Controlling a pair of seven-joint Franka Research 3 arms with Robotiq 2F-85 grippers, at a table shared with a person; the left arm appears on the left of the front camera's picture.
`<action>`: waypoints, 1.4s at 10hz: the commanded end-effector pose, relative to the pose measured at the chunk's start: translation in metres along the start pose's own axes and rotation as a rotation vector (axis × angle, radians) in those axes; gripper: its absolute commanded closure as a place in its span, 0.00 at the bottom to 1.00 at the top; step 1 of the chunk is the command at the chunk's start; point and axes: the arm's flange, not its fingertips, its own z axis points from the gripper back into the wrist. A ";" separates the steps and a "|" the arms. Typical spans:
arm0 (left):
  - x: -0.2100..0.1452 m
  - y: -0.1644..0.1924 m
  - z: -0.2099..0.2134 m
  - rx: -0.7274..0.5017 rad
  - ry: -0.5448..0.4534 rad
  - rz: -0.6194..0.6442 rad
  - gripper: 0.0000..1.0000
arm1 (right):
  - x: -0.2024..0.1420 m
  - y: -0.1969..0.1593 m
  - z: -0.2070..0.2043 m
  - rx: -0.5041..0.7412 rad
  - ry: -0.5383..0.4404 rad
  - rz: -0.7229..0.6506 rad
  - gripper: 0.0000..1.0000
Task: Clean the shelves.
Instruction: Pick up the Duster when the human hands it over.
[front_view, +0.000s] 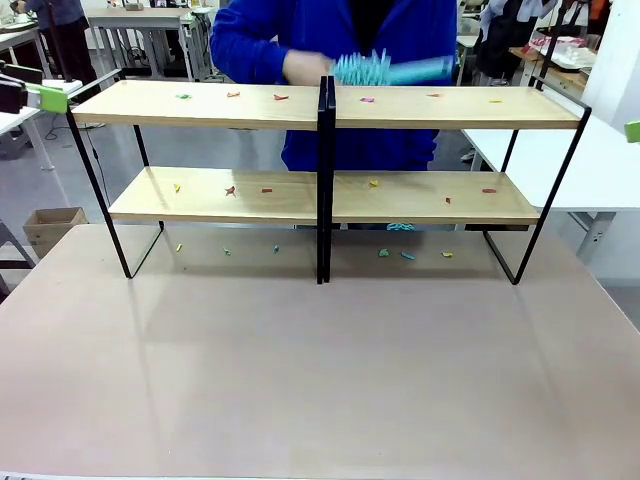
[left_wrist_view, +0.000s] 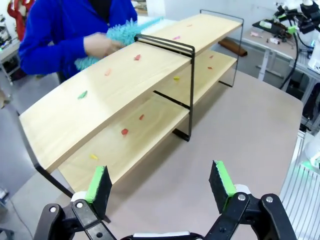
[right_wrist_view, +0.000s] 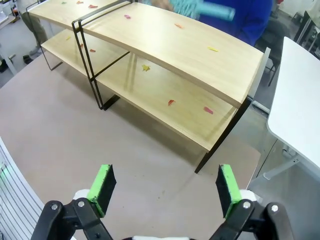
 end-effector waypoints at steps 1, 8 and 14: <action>-0.116 -0.094 -0.009 0.101 -0.017 0.044 0.00 | -0.070 0.031 -0.017 0.002 -0.025 0.035 0.00; 0.000 0.000 0.000 0.000 0.000 0.000 0.00 | -0.049 0.061 0.004 -0.002 -0.178 0.065 0.00; 0.000 0.000 0.000 0.000 0.000 0.000 0.00 | -0.047 0.062 -0.005 0.009 -0.189 0.019 0.00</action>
